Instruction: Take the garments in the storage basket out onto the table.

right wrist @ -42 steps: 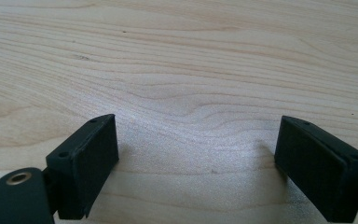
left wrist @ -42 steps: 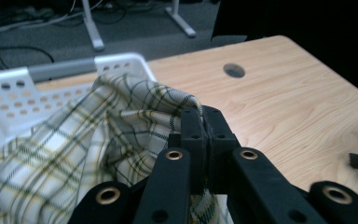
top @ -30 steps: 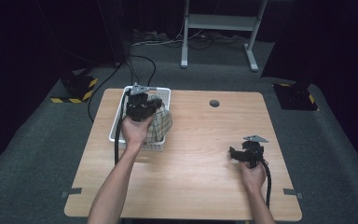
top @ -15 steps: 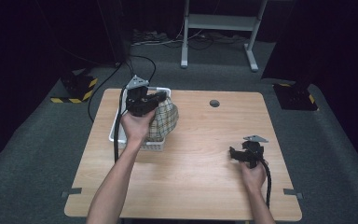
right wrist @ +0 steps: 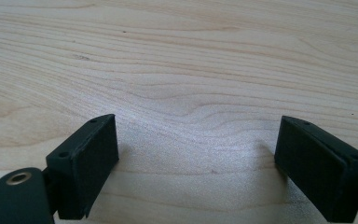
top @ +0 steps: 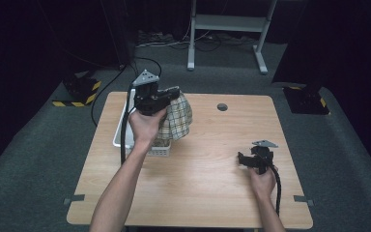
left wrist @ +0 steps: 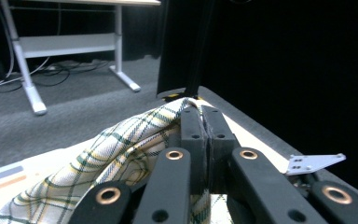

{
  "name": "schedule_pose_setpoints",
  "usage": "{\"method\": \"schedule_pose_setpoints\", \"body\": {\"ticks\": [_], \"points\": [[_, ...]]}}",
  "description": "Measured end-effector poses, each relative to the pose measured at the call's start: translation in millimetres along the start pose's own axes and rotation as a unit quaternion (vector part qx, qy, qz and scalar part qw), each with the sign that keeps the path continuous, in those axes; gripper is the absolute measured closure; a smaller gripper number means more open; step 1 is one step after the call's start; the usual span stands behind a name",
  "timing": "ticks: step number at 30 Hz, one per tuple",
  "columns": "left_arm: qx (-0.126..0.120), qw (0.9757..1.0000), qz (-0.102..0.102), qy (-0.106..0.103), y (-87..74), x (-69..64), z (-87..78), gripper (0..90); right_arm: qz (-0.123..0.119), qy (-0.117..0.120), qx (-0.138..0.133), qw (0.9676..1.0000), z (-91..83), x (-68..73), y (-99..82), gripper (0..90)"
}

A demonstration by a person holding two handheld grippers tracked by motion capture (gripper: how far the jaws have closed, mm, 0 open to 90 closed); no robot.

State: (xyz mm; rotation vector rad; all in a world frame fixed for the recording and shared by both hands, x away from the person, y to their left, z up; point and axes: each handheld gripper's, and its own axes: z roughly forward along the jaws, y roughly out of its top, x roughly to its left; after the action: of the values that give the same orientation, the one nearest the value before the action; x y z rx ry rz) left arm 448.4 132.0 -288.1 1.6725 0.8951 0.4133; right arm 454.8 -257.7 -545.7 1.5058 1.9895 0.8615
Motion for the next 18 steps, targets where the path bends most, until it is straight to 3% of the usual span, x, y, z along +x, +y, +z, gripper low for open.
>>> {"method": "schedule_pose_setpoints", "body": {"ticks": [5,12,18], "points": [[-0.008,0.9997,0.007,-0.021,9.6,-11.9,0.3,88.7,0.0,0.0,0.0,1.0,0.0,0.0,0.0,12.7],[-0.017,0.9991,0.014,-0.036,20.6,-24.1,2.1,88.7,0.0,0.0,0.0,1.0,0.0,0.0,0.0,12.7],[-0.023,0.9972,0.021,-0.068,27.8,-39.5,6.0,88.7,0.0,0.0,0.0,1.0,0.0,0.0,0.0,12.7]]}}
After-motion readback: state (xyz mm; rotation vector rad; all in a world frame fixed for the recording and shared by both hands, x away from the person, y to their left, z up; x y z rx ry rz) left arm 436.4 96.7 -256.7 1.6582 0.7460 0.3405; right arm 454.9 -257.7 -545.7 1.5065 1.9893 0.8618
